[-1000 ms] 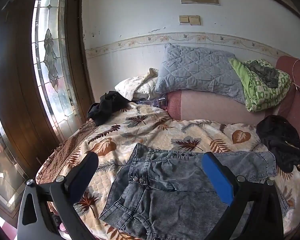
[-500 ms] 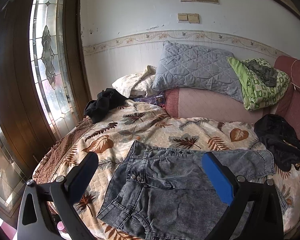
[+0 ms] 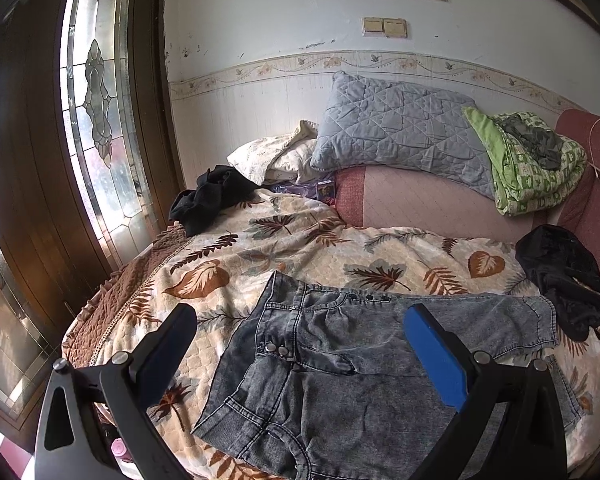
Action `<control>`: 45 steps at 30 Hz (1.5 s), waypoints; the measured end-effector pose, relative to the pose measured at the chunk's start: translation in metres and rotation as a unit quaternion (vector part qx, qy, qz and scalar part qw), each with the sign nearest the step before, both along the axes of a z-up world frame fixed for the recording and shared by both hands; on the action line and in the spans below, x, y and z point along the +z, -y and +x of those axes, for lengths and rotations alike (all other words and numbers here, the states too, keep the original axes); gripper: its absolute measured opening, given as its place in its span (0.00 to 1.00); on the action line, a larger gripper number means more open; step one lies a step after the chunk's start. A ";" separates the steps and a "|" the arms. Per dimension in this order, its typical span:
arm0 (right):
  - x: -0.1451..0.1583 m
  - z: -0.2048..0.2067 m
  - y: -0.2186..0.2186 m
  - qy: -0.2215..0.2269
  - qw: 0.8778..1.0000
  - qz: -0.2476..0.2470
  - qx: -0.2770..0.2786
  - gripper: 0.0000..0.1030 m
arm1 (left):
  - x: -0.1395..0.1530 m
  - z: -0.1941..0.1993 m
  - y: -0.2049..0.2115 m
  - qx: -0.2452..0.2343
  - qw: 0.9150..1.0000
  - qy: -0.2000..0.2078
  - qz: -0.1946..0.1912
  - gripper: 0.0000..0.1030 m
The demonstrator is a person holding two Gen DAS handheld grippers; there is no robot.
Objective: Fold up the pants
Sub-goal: 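Move both tools over the grey jeans lying flat on the bed, then grasp the jeans waistband with the left tool while the right tool grasps the leg hem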
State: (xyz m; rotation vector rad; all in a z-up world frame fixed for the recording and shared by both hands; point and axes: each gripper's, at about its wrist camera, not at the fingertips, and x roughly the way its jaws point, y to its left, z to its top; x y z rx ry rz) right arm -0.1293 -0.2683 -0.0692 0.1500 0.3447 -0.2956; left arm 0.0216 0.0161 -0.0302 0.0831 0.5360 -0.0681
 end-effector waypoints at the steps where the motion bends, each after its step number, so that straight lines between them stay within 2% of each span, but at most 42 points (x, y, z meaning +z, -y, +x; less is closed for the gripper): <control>1: 0.000 0.002 -0.001 -0.002 1.000 -0.001 0.001 1.00 | -0.001 0.001 -0.003 0.002 1.000 -0.001 0.000 1.00; 10: -0.003 0.028 -0.023 -0.014 1.000 -0.007 0.027 1.00 | -0.002 0.008 -0.037 0.039 0.999 0.015 -0.006 1.00; 20: -0.007 0.054 -0.049 -0.026 0.998 -0.020 0.058 1.00 | -0.005 0.020 -0.068 0.068 0.997 0.015 -0.022 1.00; 26: -0.009 0.063 -0.053 -0.029 0.997 -0.020 0.069 1.00 | -0.009 0.027 -0.071 0.076 0.997 0.012 -0.017 1.00; 33: -0.019 0.070 -0.040 -0.036 0.997 -0.007 0.067 1.00 | -0.017 0.039 -0.055 0.068 0.998 0.005 0.002 1.00; 36: -0.028 0.077 -0.025 -0.051 0.996 0.005 0.070 1.00 | -0.027 0.055 -0.048 0.047 0.999 -0.020 0.012 1.00; 38: -0.039 0.085 -0.009 -0.073 0.996 0.004 0.058 1.00 | -0.040 0.074 -0.042 0.029 0.998 -0.052 0.023 1.00; 42: -0.065 0.106 0.043 -0.119 0.992 0.007 0.040 1.00 | -0.077 0.124 -0.032 0.020 0.990 -0.116 0.076 1.00; 45: -0.085 0.134 0.098 -0.151 0.988 0.042 0.015 1.00 | -0.097 0.163 -0.032 0.031 0.984 -0.141 0.104 1.00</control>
